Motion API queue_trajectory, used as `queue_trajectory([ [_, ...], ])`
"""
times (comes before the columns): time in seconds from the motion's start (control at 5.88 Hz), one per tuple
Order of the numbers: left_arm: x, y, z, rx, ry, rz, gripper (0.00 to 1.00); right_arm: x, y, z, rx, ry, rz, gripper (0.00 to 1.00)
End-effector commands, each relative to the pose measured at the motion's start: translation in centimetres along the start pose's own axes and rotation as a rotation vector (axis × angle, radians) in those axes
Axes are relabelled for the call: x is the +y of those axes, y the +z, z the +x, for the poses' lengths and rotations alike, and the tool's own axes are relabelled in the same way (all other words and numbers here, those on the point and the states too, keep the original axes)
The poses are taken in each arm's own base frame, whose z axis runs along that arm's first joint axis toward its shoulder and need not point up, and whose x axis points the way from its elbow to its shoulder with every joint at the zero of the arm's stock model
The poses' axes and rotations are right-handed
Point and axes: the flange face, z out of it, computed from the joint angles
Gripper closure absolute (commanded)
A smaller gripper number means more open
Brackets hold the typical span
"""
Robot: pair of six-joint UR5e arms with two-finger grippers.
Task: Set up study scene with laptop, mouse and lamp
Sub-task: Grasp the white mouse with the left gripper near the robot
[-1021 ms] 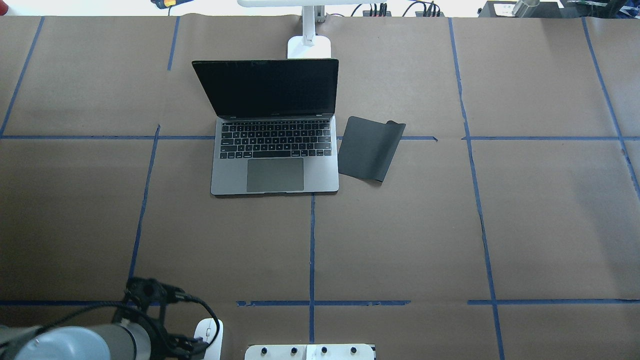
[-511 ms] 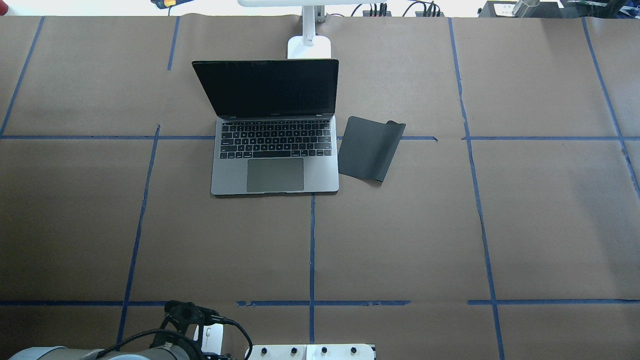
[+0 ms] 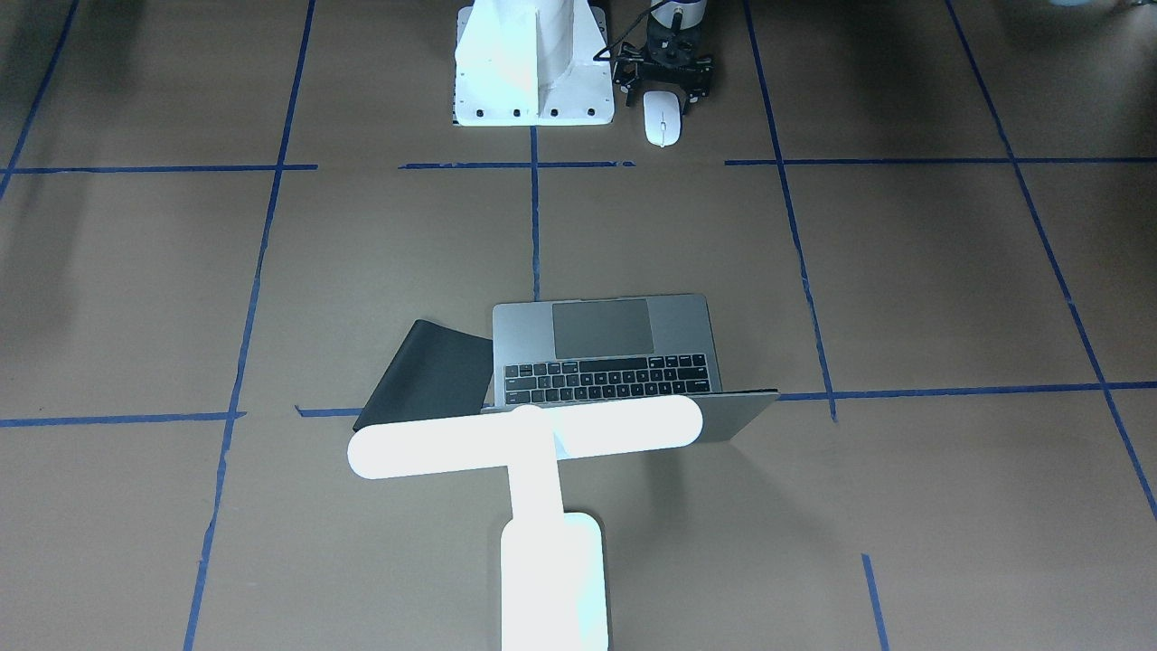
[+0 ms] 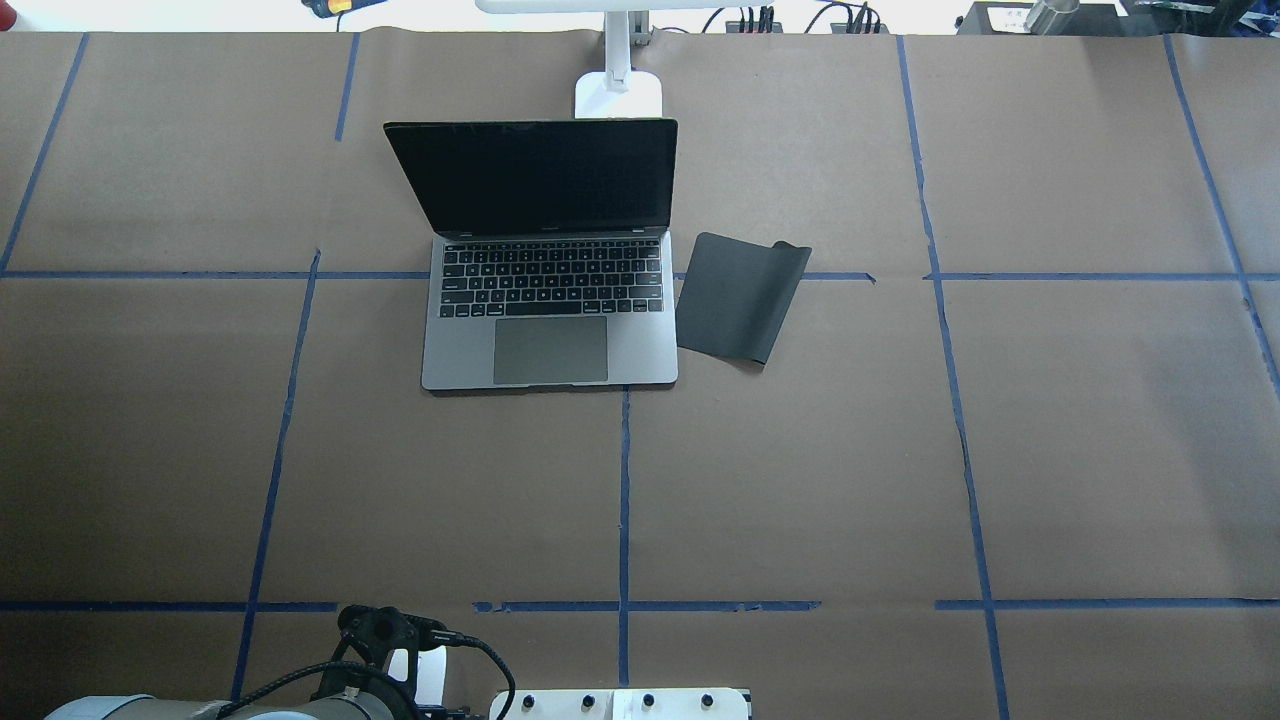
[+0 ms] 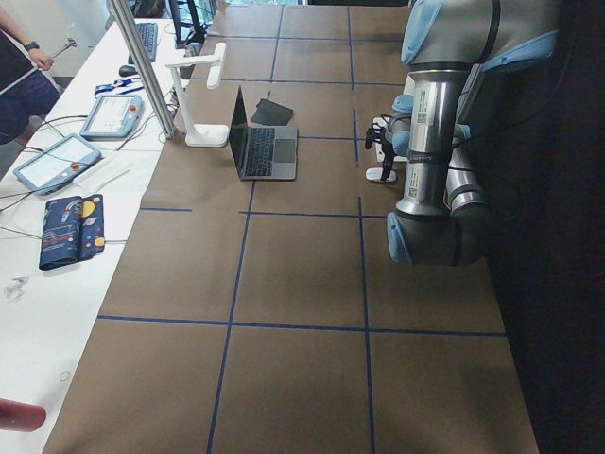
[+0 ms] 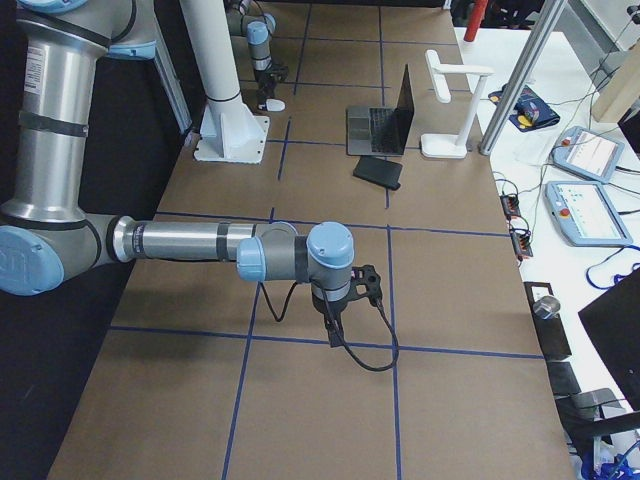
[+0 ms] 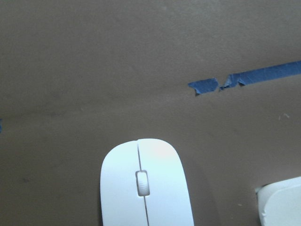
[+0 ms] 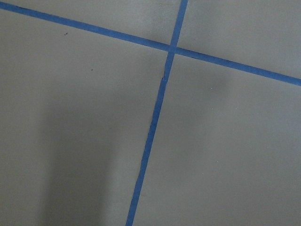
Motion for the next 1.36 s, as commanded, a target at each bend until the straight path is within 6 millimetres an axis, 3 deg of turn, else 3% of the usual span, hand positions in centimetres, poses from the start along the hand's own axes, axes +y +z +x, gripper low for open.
queue_trajectory([
  [0.0, 0.1, 1.0, -0.3, -0.030, -0.008, -0.004, 0.00, 0.0, 0.0, -0.1, -0.009, 0.000, 0.001, 0.00],
  [0.17, 0.1, 0.9, -0.3, -0.027, -0.010, -0.004, 0.00, 0.0, 0.0, -0.1, -0.009, 0.001, 0.000, 0.00],
  [0.34, 0.0, 0.8, -0.2, -0.025, -0.010, -0.002, 0.18, 0.0, 0.0, -0.1, -0.009, 0.001, 0.000, 0.00],
  [0.51, -0.3, 0.3, -0.2, -0.016, -0.014, 0.002, 0.51, 0.0, 0.0, -0.1, -0.009, -0.001, 0.003, 0.00],
  [0.68, -0.7, 0.2, -0.5, -0.021, -0.018, 0.010, 0.69, -0.1, -0.1, -0.1, -0.009, 0.007, 0.004, 0.00],
  [1.02, -3.7, -1.3, -1.2, -0.006, -0.045, 0.054, 0.78, -0.1, 0.0, -0.2, -0.009, 0.015, 0.003, 0.00],
  [1.19, -6.3, -4.1, -1.5, 0.028, -0.016, 0.096, 0.79, -0.1, 0.0, -0.2, -0.009, 0.017, 0.003, 0.00],
])
